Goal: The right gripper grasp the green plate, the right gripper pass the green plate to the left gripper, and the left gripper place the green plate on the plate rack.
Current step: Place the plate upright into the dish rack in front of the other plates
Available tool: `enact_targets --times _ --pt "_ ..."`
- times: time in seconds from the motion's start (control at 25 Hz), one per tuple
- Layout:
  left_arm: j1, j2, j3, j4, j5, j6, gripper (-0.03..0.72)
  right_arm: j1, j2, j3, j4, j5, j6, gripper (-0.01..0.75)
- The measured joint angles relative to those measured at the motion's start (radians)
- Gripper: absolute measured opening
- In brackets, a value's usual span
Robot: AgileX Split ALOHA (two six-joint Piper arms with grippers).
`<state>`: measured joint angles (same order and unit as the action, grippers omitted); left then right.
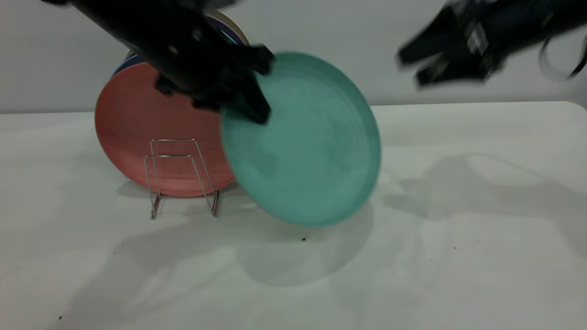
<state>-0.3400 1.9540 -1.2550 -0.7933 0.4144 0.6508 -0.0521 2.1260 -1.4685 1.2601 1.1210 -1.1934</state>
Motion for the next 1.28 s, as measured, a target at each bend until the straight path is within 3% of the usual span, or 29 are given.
enact_targets --times 0.16,0.28,0.44,0.64,1.04,1.28 --pt "0.094 -0.111 0.000 0.076 0.149 0.144 0.117 -0.053 -0.157 0.000 -0.057 0.040 0.085 0.666" --pt "0.175 -0.209 0.000 0.142 0.226 0.269 0.117 -0.056 -0.282 0.000 -0.198 0.057 0.193 0.574" --pt "0.284 -0.308 0.000 0.196 0.279 0.465 0.117 -0.018 -0.431 0.019 -0.366 0.076 0.344 0.470" --pt "0.375 -0.336 0.000 0.209 0.287 0.735 0.117 0.045 -0.611 0.188 -0.442 0.083 0.439 0.420" --pt "0.388 -0.310 0.000 0.142 0.197 1.265 0.117 0.062 -1.020 0.650 -0.571 0.090 0.521 0.415" --pt "0.388 -0.252 0.000 0.011 0.187 1.447 0.117 0.062 -1.198 0.781 -0.685 0.091 0.626 0.415"
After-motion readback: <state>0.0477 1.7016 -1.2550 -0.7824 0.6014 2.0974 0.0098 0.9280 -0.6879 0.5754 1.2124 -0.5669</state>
